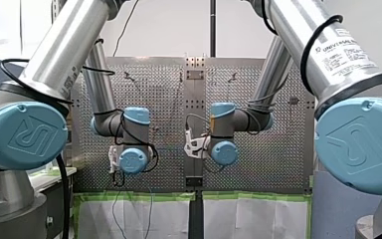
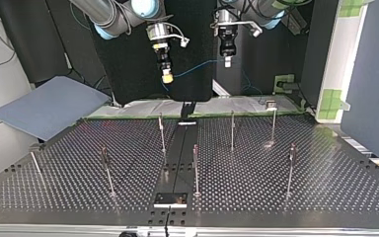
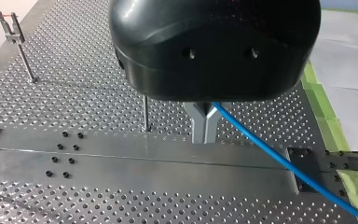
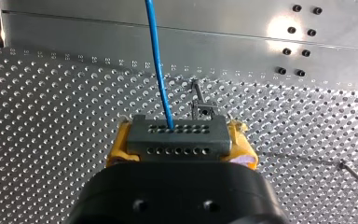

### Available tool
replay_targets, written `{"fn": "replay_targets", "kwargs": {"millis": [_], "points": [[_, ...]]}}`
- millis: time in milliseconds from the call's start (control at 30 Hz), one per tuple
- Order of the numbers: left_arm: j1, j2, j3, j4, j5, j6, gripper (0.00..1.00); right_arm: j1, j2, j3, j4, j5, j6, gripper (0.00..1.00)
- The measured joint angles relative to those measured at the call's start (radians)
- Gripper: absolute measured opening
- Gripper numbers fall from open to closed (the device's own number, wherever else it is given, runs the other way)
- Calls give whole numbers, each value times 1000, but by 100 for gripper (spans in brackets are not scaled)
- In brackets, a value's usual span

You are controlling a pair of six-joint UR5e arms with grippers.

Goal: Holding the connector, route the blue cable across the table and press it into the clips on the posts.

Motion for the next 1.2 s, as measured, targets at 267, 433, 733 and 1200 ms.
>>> {"fn": "replay_targets", "kwargs": {"millis": [267, 433, 733, 1200], "points": [[0, 0, 0, 0, 0, 0, 0, 0, 0, 0, 0, 0, 0, 0], [0, 0, 0, 0, 0, 0, 0, 6, 5, -6, 5, 6, -5, 0], [0, 0, 0, 0, 0, 0, 0, 55, 71, -39, 71, 71, -15, 0], [0, 0, 0, 0, 0, 0, 0, 60, 145, -40, 206, 104, -15, 0]]}}
